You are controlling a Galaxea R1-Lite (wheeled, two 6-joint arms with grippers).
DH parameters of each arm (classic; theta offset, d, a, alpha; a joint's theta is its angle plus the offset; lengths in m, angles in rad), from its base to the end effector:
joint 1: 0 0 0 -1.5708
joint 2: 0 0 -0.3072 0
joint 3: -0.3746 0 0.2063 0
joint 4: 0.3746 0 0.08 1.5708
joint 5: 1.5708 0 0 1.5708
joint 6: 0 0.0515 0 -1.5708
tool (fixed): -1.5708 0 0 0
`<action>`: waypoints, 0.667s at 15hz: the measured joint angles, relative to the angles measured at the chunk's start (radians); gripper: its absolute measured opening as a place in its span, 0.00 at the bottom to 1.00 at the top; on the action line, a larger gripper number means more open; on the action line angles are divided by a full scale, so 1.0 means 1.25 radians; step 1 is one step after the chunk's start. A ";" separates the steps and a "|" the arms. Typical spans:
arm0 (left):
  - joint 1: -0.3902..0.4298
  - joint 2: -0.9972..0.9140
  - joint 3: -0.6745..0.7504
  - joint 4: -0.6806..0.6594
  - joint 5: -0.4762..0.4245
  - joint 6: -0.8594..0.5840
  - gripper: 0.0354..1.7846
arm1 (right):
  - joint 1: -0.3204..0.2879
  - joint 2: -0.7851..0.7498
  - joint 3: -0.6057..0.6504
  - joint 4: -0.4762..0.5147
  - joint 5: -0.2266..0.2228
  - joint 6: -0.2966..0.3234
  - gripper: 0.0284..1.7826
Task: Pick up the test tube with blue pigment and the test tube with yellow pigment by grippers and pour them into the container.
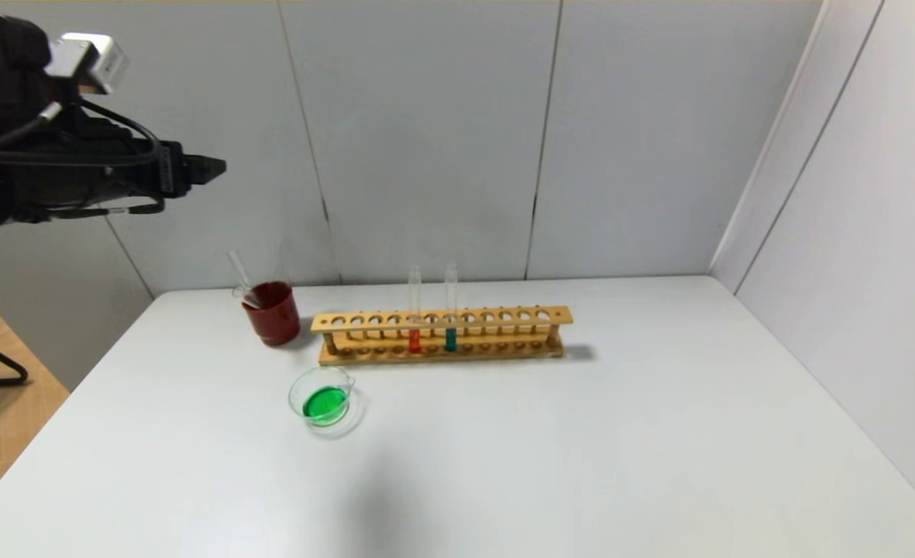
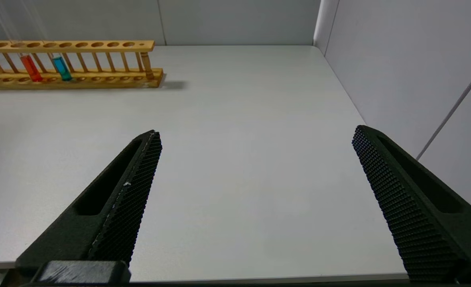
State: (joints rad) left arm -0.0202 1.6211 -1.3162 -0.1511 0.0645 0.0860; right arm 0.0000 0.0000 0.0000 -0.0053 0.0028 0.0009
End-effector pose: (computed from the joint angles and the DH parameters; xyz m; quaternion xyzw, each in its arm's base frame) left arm 0.3511 -0.0038 0.3011 0.0461 0.0776 0.0188 0.9957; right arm 0.0163 0.0001 0.0762 0.0004 -0.0026 0.0014 1.0000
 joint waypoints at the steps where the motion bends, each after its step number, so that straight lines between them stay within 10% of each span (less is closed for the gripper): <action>1: -0.003 -0.056 0.011 0.064 0.026 -0.004 0.98 | 0.000 0.000 0.000 0.000 0.000 0.000 0.98; 10: -0.021 -0.450 0.371 0.201 0.259 -0.144 0.98 | 0.000 0.000 0.000 0.000 0.000 0.000 0.98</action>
State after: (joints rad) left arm -0.0462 1.0591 -0.8528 0.1000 0.3881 -0.0938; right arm 0.0000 0.0000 0.0000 -0.0053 0.0028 0.0004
